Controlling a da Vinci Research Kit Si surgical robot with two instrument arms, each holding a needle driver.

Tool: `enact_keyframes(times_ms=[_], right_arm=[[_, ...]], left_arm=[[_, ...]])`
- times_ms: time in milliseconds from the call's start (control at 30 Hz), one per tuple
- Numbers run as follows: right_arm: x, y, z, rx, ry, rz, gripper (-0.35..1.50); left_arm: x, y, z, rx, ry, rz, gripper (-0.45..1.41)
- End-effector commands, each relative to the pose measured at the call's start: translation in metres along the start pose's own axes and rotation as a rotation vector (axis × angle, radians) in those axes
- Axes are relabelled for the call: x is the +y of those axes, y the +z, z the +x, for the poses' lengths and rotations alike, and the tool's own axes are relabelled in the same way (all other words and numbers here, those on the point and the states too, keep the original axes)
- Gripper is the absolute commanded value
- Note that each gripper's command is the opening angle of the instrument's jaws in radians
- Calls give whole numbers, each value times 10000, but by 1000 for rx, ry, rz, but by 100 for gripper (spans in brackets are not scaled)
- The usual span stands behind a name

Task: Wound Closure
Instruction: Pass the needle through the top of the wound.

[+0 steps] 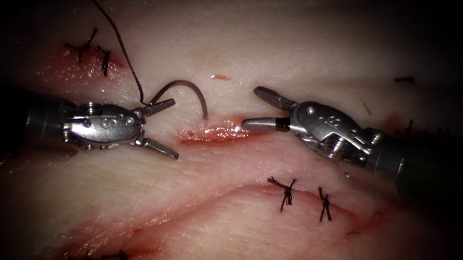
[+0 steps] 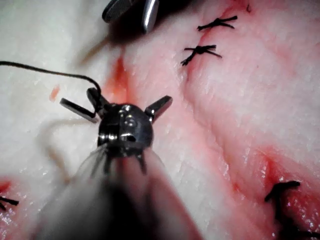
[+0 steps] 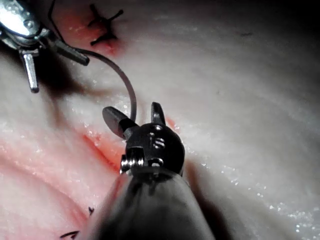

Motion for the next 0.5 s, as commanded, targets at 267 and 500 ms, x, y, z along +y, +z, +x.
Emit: enact_keyframes(times_ms=[267,500], right_arm=[[-2,-33,13,5,-15,-11,125],[-4,-26,9,2,-20,-22,125]], left_arm=[[-8,5,8,28,32,69,132],[-4,1,0,16,34,59,80]])
